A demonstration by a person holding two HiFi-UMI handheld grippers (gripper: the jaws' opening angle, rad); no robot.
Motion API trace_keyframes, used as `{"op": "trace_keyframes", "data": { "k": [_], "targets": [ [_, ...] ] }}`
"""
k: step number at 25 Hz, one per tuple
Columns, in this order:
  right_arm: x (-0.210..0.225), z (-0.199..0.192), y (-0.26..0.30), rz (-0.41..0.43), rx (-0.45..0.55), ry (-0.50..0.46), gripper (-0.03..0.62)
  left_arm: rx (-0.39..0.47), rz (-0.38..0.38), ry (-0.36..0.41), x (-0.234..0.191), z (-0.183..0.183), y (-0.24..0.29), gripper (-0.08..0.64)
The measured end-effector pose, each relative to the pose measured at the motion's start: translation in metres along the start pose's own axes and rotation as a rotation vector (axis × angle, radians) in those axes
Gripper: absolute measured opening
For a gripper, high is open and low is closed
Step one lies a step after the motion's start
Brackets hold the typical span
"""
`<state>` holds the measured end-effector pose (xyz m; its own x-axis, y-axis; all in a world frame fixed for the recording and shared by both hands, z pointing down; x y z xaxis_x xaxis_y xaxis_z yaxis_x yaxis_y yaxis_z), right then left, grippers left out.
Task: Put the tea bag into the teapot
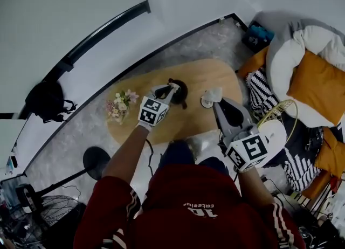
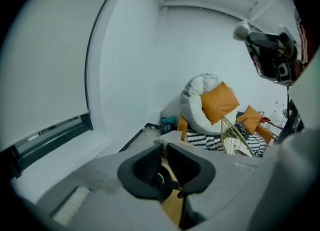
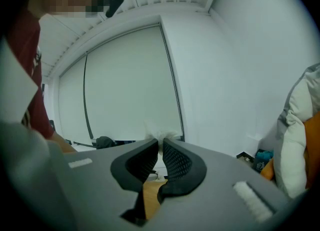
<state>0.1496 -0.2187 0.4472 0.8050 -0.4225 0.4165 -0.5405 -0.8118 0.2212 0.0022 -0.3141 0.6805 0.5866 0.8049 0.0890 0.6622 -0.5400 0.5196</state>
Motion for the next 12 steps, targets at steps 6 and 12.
{"op": "trace_keyframes", "data": {
  "k": [6, 12],
  "targets": [
    [0.011, -0.013, -0.004, -0.02, -0.034, 0.009, 0.031, -0.084, -0.001, -0.061, -0.001, -0.039, 0.039, 0.048],
    [0.018, -0.017, -0.013, -0.038, -0.054, -0.007, 0.031, -0.135, 0.009, -0.119, -0.003, -0.064, 0.06, 0.049]
  ]
}}
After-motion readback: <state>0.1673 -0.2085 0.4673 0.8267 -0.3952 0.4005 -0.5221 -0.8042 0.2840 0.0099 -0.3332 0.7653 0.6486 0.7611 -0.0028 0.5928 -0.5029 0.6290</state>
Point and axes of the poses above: the fingertips, and each gripper's own axes: y forward along the fingers, x to its right, z out of its top, the point moved 2 cm from there along -y, backward along the fingers, and after that the axes turned 14 degrees about y, right-handed, at the moved point
